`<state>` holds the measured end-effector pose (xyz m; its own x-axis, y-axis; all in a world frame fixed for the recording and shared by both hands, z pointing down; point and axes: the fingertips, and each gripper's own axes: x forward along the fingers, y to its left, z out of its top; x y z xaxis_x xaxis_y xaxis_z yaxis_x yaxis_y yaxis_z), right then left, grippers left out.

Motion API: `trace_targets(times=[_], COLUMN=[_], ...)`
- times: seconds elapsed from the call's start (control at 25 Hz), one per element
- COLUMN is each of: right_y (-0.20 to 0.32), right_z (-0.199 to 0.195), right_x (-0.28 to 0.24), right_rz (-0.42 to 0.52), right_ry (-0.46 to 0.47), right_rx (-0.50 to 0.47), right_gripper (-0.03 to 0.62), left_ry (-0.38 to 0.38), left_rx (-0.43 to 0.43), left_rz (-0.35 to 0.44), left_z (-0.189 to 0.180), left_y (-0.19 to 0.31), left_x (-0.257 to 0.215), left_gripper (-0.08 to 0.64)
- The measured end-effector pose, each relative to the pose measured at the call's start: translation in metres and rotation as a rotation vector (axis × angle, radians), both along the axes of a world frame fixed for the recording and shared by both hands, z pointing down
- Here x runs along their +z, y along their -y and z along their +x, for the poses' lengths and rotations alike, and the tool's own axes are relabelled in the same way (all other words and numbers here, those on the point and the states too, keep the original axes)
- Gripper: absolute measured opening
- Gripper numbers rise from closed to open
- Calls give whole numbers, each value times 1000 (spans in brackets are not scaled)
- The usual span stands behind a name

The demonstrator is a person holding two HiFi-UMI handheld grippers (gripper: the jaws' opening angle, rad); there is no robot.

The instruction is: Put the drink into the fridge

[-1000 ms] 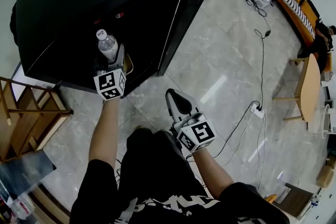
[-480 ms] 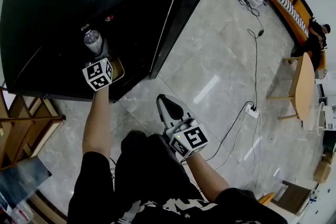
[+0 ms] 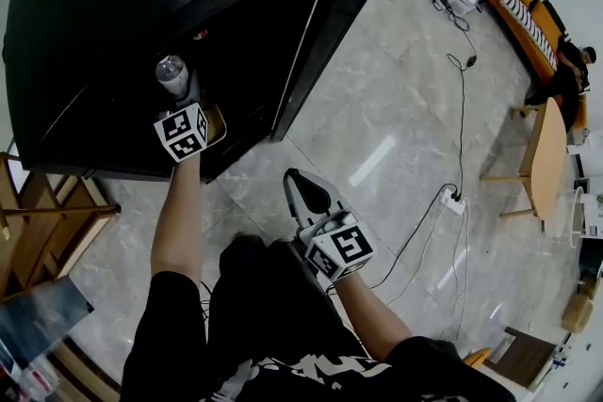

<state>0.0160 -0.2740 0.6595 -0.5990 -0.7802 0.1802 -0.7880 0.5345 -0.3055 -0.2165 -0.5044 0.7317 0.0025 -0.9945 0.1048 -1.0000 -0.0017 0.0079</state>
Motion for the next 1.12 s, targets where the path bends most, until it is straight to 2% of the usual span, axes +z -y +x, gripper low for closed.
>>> trace_targets(times=[0.2, 0.56, 0.8, 1.12], right_y=[2, -15, -31, -45], right_z=[2, 3, 8, 14], right_x=[-14, -65, -103, -161], right_rz=[1, -10, -25, 20], right_ry=[-2, 6, 5, -15], right_rx=[0, -21, -27, -53], right_gripper=[15, 15, 15, 15], left_ry=[-49, -107, -124, -162], left_rx=[-12, -12, 25, 77], left_rz=[-42, -102, -157, -221], left_z=[0, 17, 41, 77], left_y=[-11, -67, -109, -189], left_x=[-5, -40, -81, -142], left_gripper=[313, 313, 313, 313])
